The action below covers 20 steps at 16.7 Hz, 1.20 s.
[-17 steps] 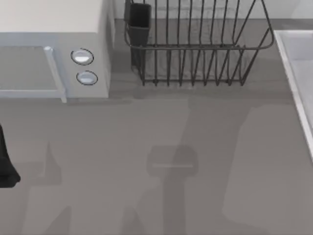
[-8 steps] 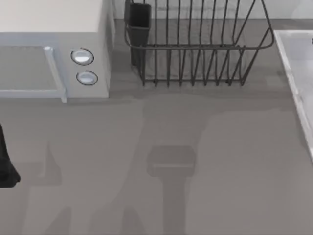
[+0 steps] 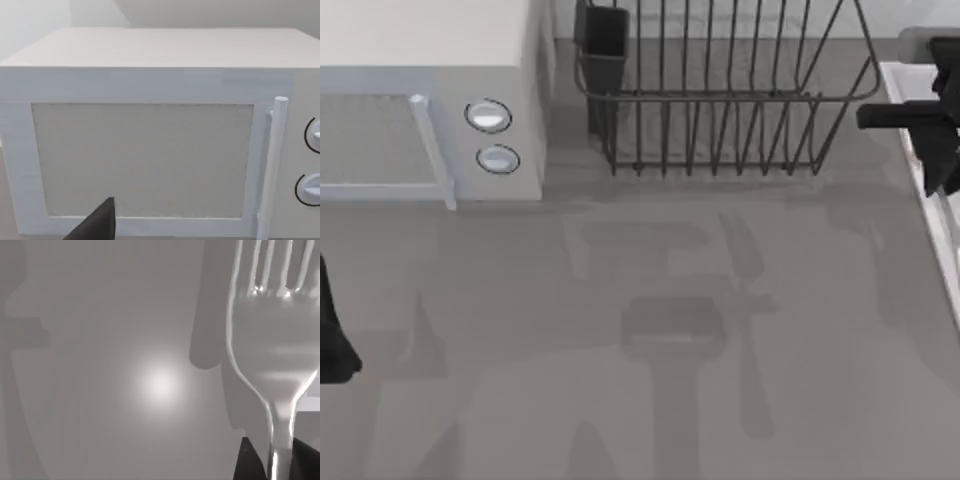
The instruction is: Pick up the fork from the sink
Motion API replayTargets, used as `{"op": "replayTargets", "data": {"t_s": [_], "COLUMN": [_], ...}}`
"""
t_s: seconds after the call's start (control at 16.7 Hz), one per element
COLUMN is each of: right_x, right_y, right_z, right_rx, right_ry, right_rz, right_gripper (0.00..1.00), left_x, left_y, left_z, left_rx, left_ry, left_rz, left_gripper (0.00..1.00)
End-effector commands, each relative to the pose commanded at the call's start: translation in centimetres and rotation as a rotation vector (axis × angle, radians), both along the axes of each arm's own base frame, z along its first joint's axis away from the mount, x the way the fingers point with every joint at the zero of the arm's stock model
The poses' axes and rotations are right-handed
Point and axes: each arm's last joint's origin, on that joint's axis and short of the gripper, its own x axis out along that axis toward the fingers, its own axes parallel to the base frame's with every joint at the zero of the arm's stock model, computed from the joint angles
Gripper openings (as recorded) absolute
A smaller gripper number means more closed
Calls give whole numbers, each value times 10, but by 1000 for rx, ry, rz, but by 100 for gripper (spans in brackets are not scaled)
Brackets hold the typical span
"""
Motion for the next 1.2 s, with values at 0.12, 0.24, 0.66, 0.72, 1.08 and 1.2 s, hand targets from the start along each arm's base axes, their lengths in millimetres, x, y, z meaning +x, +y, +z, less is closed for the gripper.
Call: {"op": "replayTargets", "data": {"t_s": [0.12, 0.24, 0.66, 0.72, 1.08, 1.2], "right_x": [-9, -9, -5, -4, -9, -9], "right_y": [7, 7, 8, 8, 8, 7], "right_z": [2, 2, -29, -40, -105, -108], "right_rx": [-1, -1, -1, 0, -1, -1], "right_ry": [4, 5, 8, 4, 3, 5], "right_rz": [0, 0, -4, -3, -1, 0], "right_gripper": [0, 0, 0, 0, 0, 0], "left_x": [0, 0, 0, 0, 0, 0], "left_y": [0, 0, 0, 0, 0, 0], "left_z": [0, 0, 0, 0, 0, 0], "left_rx": [0, 0, 0, 0, 0, 0], "left_ry": [0, 0, 0, 0, 0, 0], "left_rz": [0, 0, 0, 0, 0, 0], "left_gripper": [100, 100, 100, 100, 100, 100]}}
